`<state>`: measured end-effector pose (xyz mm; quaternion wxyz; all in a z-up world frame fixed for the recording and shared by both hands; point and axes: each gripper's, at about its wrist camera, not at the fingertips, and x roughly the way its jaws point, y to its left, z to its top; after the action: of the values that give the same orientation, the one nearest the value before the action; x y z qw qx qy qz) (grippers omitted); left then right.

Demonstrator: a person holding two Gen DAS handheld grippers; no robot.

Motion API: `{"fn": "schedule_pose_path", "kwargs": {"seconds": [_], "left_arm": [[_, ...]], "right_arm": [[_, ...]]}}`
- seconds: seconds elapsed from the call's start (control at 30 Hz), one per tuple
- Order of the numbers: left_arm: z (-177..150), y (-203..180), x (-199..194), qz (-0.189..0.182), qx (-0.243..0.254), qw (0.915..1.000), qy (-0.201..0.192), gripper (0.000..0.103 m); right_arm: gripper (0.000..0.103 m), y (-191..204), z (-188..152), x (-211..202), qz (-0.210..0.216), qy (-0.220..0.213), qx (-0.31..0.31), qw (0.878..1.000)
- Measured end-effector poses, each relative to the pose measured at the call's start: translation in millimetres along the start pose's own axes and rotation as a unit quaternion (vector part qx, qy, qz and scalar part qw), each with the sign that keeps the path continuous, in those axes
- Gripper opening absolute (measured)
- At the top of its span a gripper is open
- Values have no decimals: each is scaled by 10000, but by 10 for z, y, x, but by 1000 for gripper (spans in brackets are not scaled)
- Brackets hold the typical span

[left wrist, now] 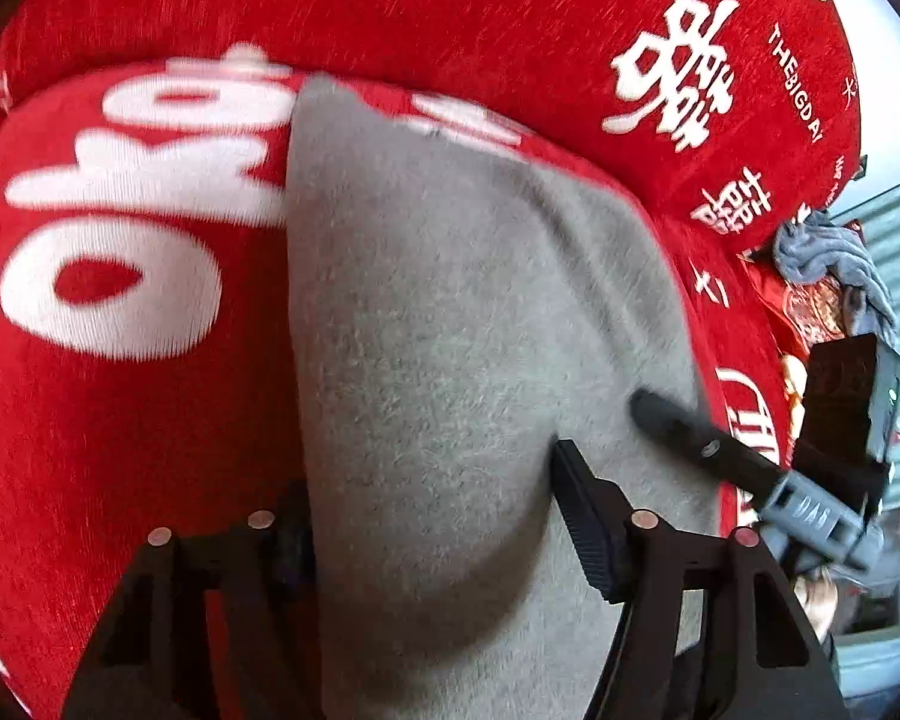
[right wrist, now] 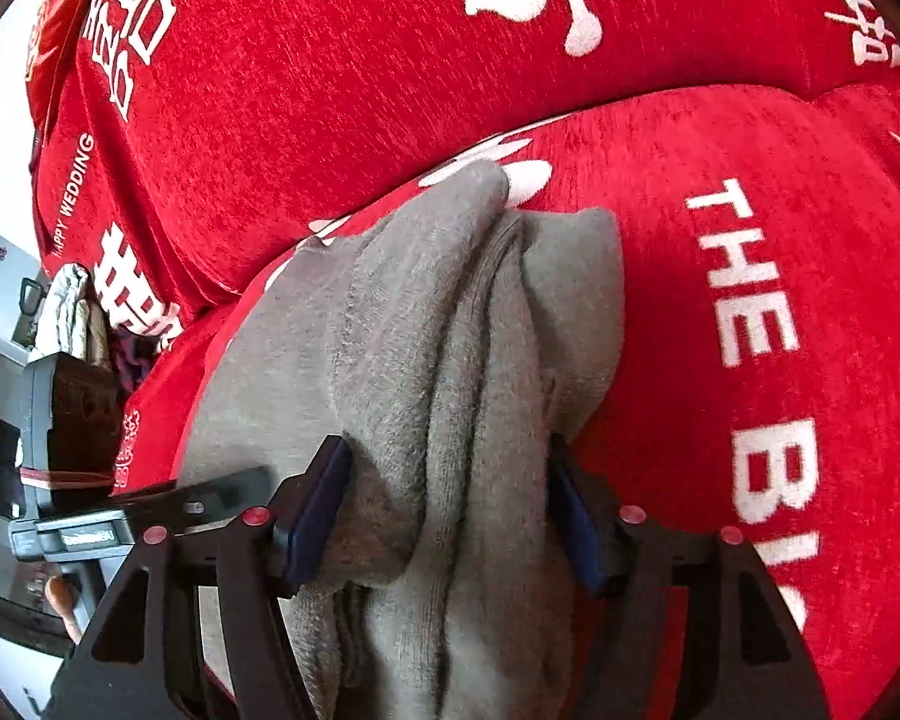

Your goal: Fold small clothes

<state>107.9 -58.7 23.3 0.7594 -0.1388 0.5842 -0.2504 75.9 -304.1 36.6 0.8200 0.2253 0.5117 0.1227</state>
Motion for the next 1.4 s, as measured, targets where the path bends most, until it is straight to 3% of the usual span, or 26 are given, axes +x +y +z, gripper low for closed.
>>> {"fn": "schedule_pose_path", "kwargs": {"seconds": [0.1,0.27,0.87,1.4], "left_arm": [[-40,-227,-97,373,484,9979,-195,46],[-102,-449,-173,804,808,9928,-374,45],[-587,-512,-841,880,913,9878,-908,45],[-1129,-467,-1101,971,918,9851,-1081,45]], "right_arm": [[43,161,2,-40,-174,-71,-404,9990],[39,394,-17,-172,-324,-354,-774,9958],[37,1066,-365,-581,-378,-733,-1479,9855],[37,1287,-864,-736,-305,-776,-1623,9832]]}}
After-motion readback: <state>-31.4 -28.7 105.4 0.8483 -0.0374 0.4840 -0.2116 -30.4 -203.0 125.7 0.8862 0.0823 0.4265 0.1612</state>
